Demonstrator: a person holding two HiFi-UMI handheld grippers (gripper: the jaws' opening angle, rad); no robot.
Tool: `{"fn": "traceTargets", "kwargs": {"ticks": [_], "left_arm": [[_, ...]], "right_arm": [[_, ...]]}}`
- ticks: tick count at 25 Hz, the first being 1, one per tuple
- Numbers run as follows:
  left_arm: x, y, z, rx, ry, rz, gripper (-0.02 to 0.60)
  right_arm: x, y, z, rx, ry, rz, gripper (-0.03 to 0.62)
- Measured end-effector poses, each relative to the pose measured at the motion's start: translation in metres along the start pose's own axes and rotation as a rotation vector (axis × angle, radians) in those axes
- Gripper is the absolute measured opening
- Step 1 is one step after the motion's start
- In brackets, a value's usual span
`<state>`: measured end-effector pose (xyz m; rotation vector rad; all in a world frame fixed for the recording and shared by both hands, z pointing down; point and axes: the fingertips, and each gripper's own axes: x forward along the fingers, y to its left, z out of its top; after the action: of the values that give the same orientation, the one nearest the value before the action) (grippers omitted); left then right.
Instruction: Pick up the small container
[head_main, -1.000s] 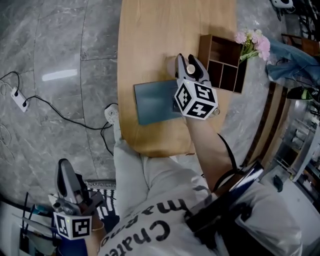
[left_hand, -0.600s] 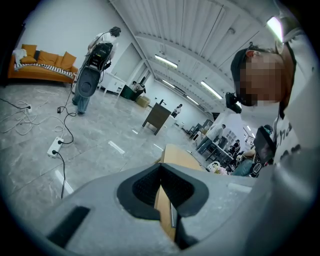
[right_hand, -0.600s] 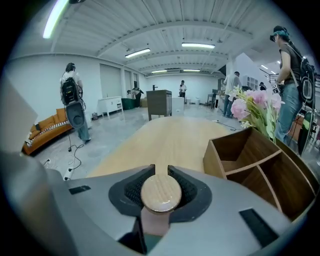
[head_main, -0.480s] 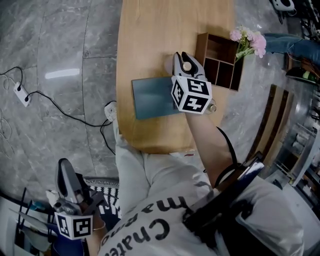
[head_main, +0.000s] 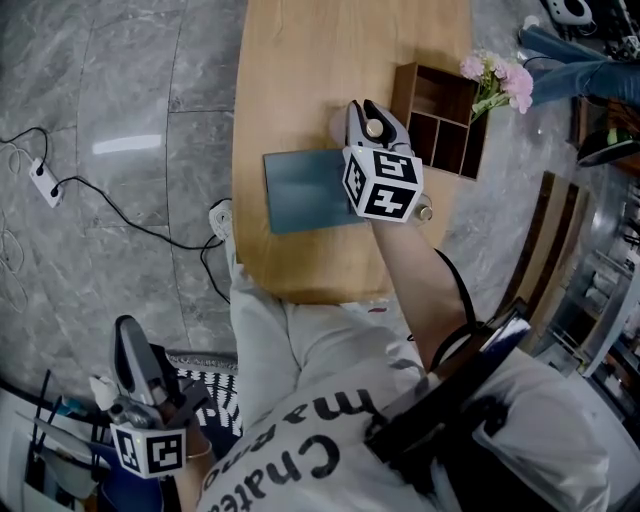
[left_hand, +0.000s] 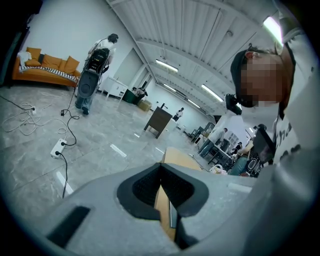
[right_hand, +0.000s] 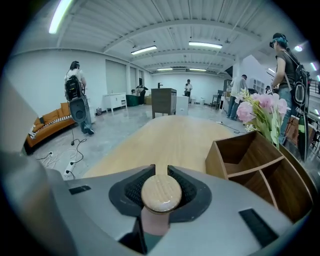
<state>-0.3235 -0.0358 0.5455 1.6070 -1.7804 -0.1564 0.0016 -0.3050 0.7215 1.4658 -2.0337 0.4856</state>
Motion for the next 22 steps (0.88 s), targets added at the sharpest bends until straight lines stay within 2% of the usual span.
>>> {"fn": "traceTargets", "kwargs": {"ticks": [4,13,22], "left_arm": [[0.002,-0.001,-0.003,0.001,0.0,-0.004,0.014],[0.001,-0.016,-0.001,-0.006,-0.027,-0.038,0.014],[-0.005,-0.028,-0.001,-0.019,-0.041,-0.07,0.014]], "right_arm": [[0.002,0.002,0.001,-0.028,-0.005,0.008,0.08],[0.0,0.008,0.006,-0.007,0.014,0.049,0.078],[-0.029,0.022,0.023,0.003,0.017,0.103,0.078]]}}
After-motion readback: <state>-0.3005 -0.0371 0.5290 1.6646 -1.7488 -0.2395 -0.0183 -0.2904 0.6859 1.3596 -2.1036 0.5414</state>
